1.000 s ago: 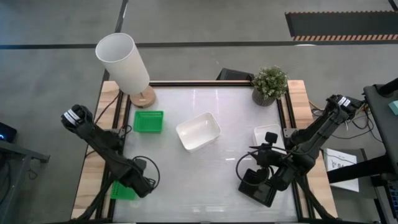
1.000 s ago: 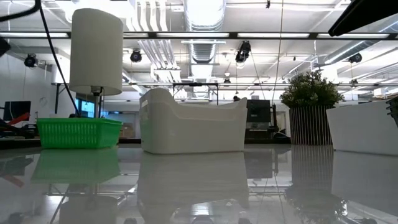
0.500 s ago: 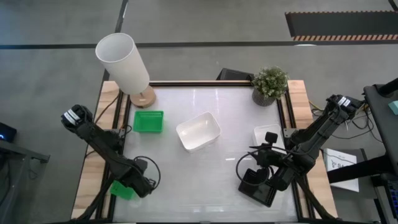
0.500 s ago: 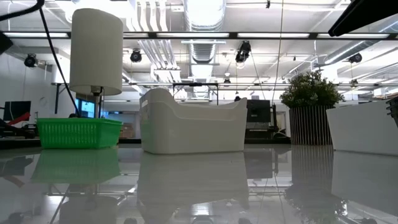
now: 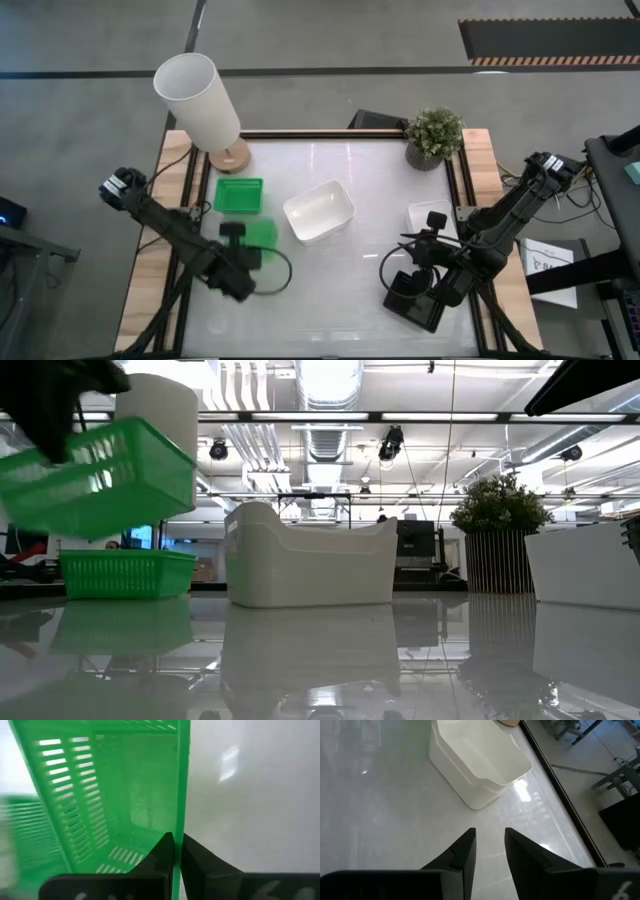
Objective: Stack baskets by color
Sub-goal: Stack the bottom green bin on top of the green bin, then stack the right white bin on top of the white bin
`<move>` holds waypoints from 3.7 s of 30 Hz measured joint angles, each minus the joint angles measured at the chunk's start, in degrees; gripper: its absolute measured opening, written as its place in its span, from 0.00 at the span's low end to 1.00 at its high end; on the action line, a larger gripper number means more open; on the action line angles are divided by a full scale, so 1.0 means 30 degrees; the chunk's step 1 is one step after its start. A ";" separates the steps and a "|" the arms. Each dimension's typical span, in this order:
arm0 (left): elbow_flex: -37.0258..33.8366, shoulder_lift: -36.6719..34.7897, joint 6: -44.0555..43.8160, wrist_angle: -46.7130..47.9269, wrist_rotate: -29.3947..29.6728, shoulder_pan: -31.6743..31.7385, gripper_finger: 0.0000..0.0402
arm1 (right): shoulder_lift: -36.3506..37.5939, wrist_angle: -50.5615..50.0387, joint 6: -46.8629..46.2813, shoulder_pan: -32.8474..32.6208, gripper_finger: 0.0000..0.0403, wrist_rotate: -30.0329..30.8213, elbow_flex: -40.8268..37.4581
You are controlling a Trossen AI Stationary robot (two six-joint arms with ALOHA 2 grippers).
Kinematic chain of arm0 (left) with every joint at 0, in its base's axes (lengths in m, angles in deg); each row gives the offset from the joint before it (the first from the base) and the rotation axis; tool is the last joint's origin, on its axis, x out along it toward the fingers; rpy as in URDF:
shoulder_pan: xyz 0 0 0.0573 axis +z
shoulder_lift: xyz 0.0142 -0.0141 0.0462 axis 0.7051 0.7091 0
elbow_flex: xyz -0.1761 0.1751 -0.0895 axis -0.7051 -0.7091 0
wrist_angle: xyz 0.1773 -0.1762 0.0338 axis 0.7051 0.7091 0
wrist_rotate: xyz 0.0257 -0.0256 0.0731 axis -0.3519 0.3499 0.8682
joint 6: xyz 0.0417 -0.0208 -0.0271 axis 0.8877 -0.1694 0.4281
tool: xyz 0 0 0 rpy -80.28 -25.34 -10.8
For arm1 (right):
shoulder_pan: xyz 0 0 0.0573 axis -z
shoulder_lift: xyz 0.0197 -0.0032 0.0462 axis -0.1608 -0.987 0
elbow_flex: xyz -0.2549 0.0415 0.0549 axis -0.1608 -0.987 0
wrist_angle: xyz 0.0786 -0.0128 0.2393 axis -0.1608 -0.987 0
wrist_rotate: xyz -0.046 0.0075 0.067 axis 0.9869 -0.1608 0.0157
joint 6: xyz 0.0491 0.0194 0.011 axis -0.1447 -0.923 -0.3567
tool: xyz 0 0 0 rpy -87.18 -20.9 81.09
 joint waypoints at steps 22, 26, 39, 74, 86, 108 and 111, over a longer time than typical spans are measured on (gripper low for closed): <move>-0.5835 -0.5826 1.2992 -0.0629 0.1937 1.1478 0.00 | 0.0000 0.0136 -0.0363 0.0000 0.24 0.0018 -0.0007; -0.6748 -0.6713 1.2893 -0.0826 0.1489 1.1474 0.00 | 0.0000 0.0121 -0.0342 0.0000 0.24 0.0042 -0.0007; -0.7178 -0.5876 1.2194 -0.0833 0.1561 1.1474 0.11 | 0.0000 0.0127 -0.0342 0.0000 0.24 0.0517 -0.0007; -0.8027 -0.2303 1.0594 -2.7347 0.2536 0.4385 0.22 | 0.0000 0.2176 0.2113 0.0006 0.13 0.4524 -0.3628; -0.8043 -0.2099 1.0574 -2.8006 0.2748 0.4400 0.22 | 0.0000 0.2154 0.2958 0.0022 0.11 0.5022 -0.3636; -0.8166 -0.1472 1.0121 -2.9902 0.4095 0.4480 0.22 | 0.0015 0.2039 0.4525 0.0087 0.21 0.5663 -0.1500; -0.8166 -0.1470 1.0121 -2.9890 0.4095 0.4480 0.22 | 0.0015 0.2026 0.4818 0.0087 0.26 0.4226 -0.1006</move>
